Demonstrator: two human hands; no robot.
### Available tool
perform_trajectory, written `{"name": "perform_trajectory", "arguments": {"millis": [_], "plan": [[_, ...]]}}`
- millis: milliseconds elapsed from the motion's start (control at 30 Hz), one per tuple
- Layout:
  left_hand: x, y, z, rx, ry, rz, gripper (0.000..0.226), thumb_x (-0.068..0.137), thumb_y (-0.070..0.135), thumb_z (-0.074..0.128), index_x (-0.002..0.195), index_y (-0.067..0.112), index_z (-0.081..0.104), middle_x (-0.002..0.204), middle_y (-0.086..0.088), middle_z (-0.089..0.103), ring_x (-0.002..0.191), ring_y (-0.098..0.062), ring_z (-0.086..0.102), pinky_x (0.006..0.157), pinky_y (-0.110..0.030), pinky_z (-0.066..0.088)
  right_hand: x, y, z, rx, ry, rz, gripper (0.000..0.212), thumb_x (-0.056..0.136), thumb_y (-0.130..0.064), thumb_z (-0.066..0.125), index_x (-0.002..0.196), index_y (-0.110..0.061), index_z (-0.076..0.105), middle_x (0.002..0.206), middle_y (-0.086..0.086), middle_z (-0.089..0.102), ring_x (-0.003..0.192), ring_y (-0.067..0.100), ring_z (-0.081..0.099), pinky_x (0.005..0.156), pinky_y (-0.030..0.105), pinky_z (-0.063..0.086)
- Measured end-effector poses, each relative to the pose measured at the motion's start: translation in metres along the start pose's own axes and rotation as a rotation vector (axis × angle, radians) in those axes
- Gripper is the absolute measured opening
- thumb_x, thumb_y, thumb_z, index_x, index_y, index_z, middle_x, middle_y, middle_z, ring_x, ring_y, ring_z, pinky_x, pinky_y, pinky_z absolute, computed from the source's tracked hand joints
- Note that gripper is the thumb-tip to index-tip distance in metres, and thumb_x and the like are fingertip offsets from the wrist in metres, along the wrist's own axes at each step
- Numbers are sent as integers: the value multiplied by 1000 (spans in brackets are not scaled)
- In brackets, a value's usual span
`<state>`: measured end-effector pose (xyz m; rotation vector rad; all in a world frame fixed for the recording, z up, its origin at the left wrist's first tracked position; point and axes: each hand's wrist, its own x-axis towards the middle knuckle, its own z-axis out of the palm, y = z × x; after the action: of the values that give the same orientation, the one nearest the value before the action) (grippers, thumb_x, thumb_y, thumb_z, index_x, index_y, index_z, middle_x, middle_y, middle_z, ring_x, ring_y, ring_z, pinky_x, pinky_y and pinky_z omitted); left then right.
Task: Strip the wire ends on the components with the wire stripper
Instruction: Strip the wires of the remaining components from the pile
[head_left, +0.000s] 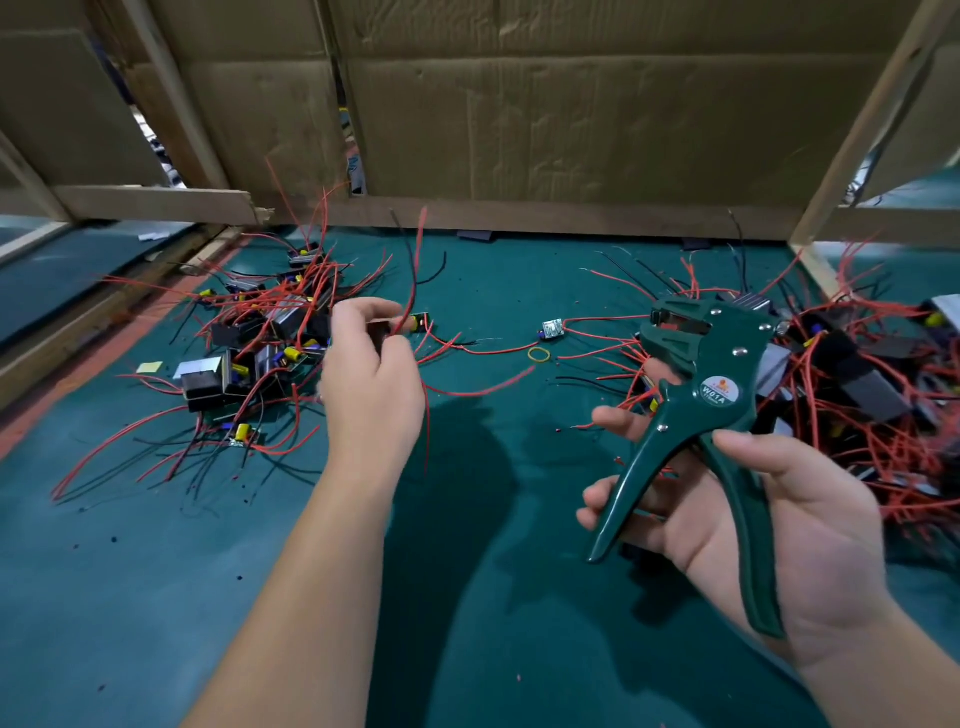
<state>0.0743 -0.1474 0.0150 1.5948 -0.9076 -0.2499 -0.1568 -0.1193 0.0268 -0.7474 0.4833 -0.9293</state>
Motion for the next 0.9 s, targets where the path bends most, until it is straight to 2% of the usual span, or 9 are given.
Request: {"name": "perform_trajectory", "arguments": {"millis": [67,133,200,300,500,600,700,833,900], "plan": [[-3,10,3,-286,-209,-118,20,88,1,43,84,19,50,73,5,66,64,-2,55,59,-18,41,1,0,1,4,1,1,99,42,-29,84,135,-20,51,122,27,59,73,45,64,70,58,53],[-9,16,5,-440,-486,-272,18,93,12,43,77,16,51,60,2,62,52,-6,54,50,-18,39,1,0,1,9,6,-1,101,41,-29,85,136,-18,50,121,28,59,72,46,64,70,59,53],[-16,18,7,-351,-705,-229,28,97,25,44,71,16,49,52,2,57,45,-7,48,48,-19,38,2,0,0,18,8,1,103,41,-28,85,136,-15,49,120,29,59,71,46,63,70,60,53],[-27,19,10,-341,-872,-72,32,92,35,47,67,15,46,51,4,53,45,-6,42,47,-15,38,1,0,0,38,-2,15,101,43,-28,83,136,-9,48,117,27,61,71,45,63,68,58,53],[-33,23,14,-432,-883,-184,34,79,47,46,75,15,56,58,12,56,55,-6,51,53,-26,54,-1,-5,-2,108,-132,9,71,57,-29,77,118,4,61,124,24,58,75,43,64,68,51,54],[-34,23,13,-404,-899,-136,25,77,42,54,75,18,58,63,13,55,62,-4,50,61,-25,56,-2,-7,-3,155,-211,-19,58,68,-27,69,116,5,62,125,24,57,79,45,63,71,50,53],[-33,20,13,-345,-911,-64,21,76,37,58,75,17,58,63,14,56,64,-3,50,67,-24,53,-2,-6,-4,155,-213,-47,51,69,-27,69,112,0,65,122,20,60,81,43,64,74,52,53],[-33,20,12,-314,-935,-33,23,76,38,61,72,15,60,62,9,57,61,-5,51,63,-15,44,-1,-5,-4,110,-225,-61,43,73,-29,64,110,-6,69,105,18,67,84,41,65,80,52,53],[-33,20,12,-279,-965,-12,27,79,39,65,70,15,60,64,5,57,61,-5,49,61,-14,40,0,-6,-4,184,-289,-36,43,80,-24,60,116,-2,65,110,21,65,92,41,64,87,54,50]]}}
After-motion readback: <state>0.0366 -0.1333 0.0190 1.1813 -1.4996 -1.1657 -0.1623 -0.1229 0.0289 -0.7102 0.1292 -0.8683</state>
